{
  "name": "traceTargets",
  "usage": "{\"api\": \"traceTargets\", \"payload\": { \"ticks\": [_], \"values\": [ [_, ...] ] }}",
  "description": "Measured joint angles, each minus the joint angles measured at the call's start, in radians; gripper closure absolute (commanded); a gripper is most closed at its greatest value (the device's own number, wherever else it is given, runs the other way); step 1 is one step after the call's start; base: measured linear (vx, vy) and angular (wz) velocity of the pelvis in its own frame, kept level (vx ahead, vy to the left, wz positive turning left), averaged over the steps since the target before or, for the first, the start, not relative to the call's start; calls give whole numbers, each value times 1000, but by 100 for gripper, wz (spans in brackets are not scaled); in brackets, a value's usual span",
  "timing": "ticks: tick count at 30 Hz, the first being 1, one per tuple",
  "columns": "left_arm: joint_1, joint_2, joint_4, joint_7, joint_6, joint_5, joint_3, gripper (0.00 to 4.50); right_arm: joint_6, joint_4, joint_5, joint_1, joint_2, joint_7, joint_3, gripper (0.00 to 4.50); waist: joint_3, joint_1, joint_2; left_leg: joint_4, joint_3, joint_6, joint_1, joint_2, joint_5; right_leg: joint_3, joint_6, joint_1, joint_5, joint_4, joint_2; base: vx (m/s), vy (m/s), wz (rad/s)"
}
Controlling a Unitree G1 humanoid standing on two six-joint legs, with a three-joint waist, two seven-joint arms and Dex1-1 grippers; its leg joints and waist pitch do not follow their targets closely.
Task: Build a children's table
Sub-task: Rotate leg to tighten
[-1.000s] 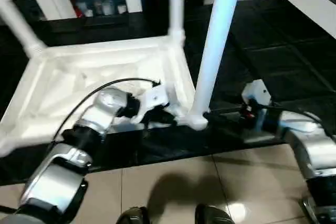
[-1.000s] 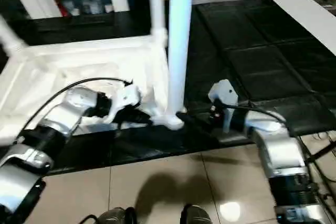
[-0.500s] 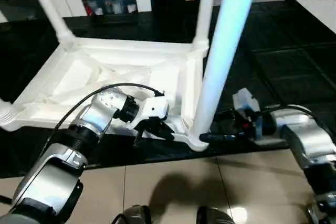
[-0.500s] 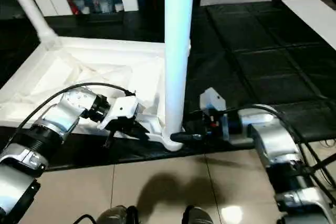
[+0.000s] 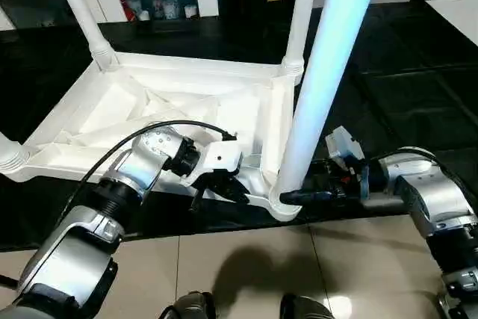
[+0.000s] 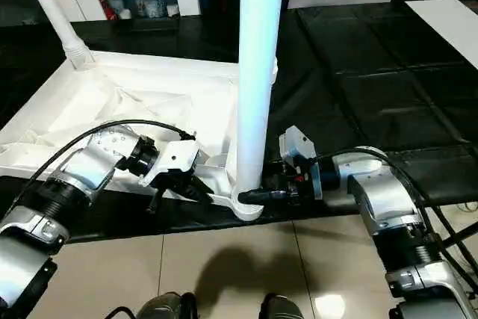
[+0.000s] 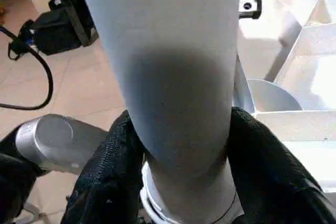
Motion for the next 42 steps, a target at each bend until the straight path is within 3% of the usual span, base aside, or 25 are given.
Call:
{"api": "traceTargets", "payload": {
  "ticks": [7, 13, 18, 19, 22, 29, 35, 38, 42],
  "values": [
    [-4, -31, 18, 118, 114, 17, 48, 450, 128, -72, -24, 34, 77, -225, -51, 254, 0, -15, 0, 0, 1, -1, 5, 0, 1, 0, 7, 2, -4, 1, 0, 0, 0, 0],
    [-48, -108, 91, 325, 193, 37, 92, 450, 208, -66, -77, 16, 197, -536, -136, 254, 0, -64, 0, 4, 0, -2, 4, -1, 1, 1, 8, 1, -5, -3, 0, 0, 0, 0],
    [-116, -229, 204, 597, 255, 48, 148, 450, 243, -11, -175, -59, 386, -942, -218, 254, 1, -97, 0, 5, 0, -2, 2, -1, 1, 0, 8, -1, -5, -7, 0, 0, 0, 0],
    [-128, -251, 217, 640, 264, 55, 156, 450, 244, -4, -193, -72, 421, -1020, -231, 198, 1, -101, 0, 5, 0, -2, 1, -1, 1, 0, 8, -2, -5, -8, 0, 0, 0, 0],
    [-130, -283, 221, 691, 270, 55, 172, 450, 235, 4, -195, -84, 458, -1105, -251, 174, 1, -113, 0, 2, -1, -1, -1, -2, 1, 0, 8, -1, -5, -13, 0, 0, 0, 0],
    [-130, -288, 225, 686, 219, 55, 166, 450, 202, -33, -210, -57, 455, -1106, -244, 113, 0, -107, 0, -6, -1, 5, -2, -3, 0, -1, -3, -2, 3, -15, 0, 0, 0, 0],
    [-130, -281, 247, 680, 158, 63, 156, 450, 206, -100, -209, -2, 421, -1072, -225, 56, 1, -86, 0, -8, -3, 5, -1, -2, 0, -2, -3, -2, 3, -14, 2, 0, 0, 0],
    [-129, -277, 258, 681, 123, 72, 150, 450, 184, -139, -208, 82, 389, -1047, -212, 38, 1, -83, 0, -8, -3, 2, -1, -2, -2, -2, -2, -2, 2, -14, 2, 0, 0, 0],
    [-127, -264, 280, 694, 68, 75, 150, 450, 142, -213, -170, 204, 376, -1002, -239, 4, 1, -87, 0, -8, -3, 1, -1, -1, -3, -2, -2, -3, 2, -15, 2, 0, 0, 0]
  ]
}}
